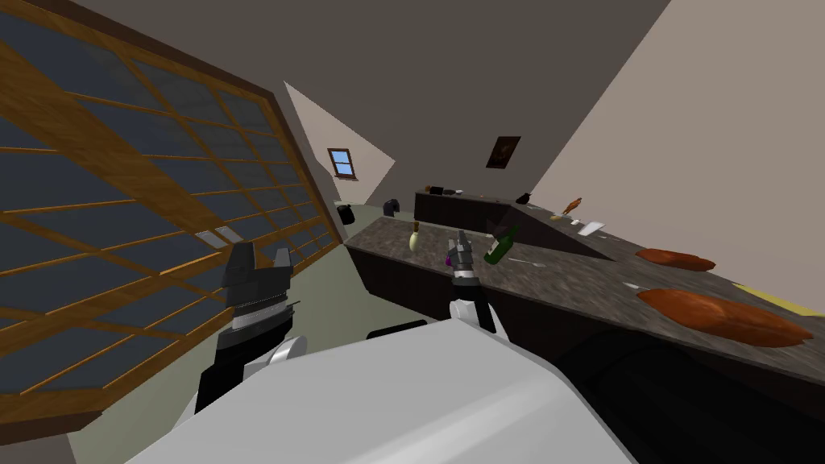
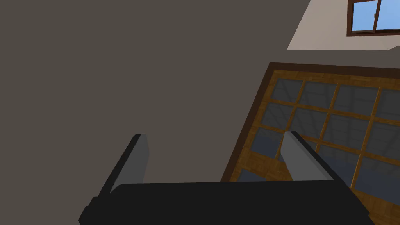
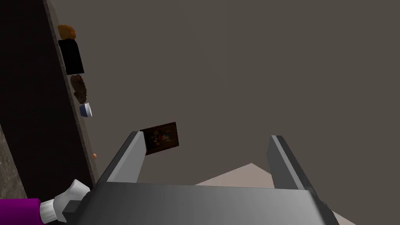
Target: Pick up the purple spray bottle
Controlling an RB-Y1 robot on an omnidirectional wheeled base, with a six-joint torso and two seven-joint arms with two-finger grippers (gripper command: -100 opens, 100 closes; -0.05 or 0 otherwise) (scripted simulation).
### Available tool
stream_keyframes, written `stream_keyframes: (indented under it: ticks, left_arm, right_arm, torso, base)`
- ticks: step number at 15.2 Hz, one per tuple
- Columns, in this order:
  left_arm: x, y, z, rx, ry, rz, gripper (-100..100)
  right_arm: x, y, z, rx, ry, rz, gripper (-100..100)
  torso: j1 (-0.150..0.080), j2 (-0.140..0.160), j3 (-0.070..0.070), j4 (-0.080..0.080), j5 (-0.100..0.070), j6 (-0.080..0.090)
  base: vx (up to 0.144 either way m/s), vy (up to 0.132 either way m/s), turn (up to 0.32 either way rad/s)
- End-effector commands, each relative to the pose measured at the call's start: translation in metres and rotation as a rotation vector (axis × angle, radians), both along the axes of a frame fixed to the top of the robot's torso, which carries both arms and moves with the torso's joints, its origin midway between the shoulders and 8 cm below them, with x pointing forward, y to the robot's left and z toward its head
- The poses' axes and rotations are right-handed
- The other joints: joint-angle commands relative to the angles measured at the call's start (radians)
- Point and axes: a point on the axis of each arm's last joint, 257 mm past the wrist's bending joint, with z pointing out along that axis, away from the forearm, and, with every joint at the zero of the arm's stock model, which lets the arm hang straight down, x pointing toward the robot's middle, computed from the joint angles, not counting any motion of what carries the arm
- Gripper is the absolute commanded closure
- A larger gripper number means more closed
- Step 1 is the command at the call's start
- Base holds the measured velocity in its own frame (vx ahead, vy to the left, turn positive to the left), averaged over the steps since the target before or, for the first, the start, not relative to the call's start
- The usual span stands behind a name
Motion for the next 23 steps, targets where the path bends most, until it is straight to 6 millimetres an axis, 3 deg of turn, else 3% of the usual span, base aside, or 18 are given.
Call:
stream_keyframes:
  ticks: [1, 9, 16, 18, 21, 23]
  left_arm:
    - [0.0, 0.0, 0.0, 0.0, 0.0, 0.0, 0]
    - [0.0, 0.0, 0.0, 0.0, 0.0, 0.0, 0]
    - [0.0, 0.0, 0.0, 0.0, 0.0, 0.0, 0]
    - [0.0, 0.0, 0.0, 0.0, 0.0, 0.0, 0]
    - [0.0, 0.0, 0.0, 0.0, 0.0, 0.0, 0]
    - [0.0, 0.0, 0.0, 0.0, 0.0, 0.0, 0]
  right_arm:
    - [0.001, 0.003, -0.003, -0.031, 0.012, 0.019, -100]
    - [0.004, 0.014, -0.024, -0.143, 0.068, 0.091, -100]
    - [0.005, 0.022, -0.059, -0.273, 0.154, 0.177, -100]
    - [0.005, 0.023, -0.06, -0.294, 0.158, 0.188, -100]
    - [0.003, 0.023, -0.082, -0.357, 0.21, 0.228, -100]
    - [0.003, 0.024, -0.083, -0.382, 0.215, 0.241, -100]
  torso:
    - [0.0, 0.0, 0.0, 0.0, 0.0, 0.0]
    - [-0.004, 0.001, 0.0, 0.0, -0.001, 0.0]
    - [-0.006, 0.002, 0.001, 0.0, -0.001, 0.0]
    - [-0.005, 0.002, 0.001, 0.0, -0.001, 0.0]
    - [-0.004, 0.002, 0.001, 0.0, -0.001, 0.0]
    - [-0.005, 0.002, 0.001, 0.0, -0.001, 0.0]
  base:
    - [-0.001, -0.009, 0.033]
    - [-0.009, -0.035, 0.059]
    - [-0.025, -0.057, 0.097]
    - [-0.027, -0.05, 0.066]
    - [-0.029, -0.049, 0.109]
    - [-0.027, -0.058, 0.085]
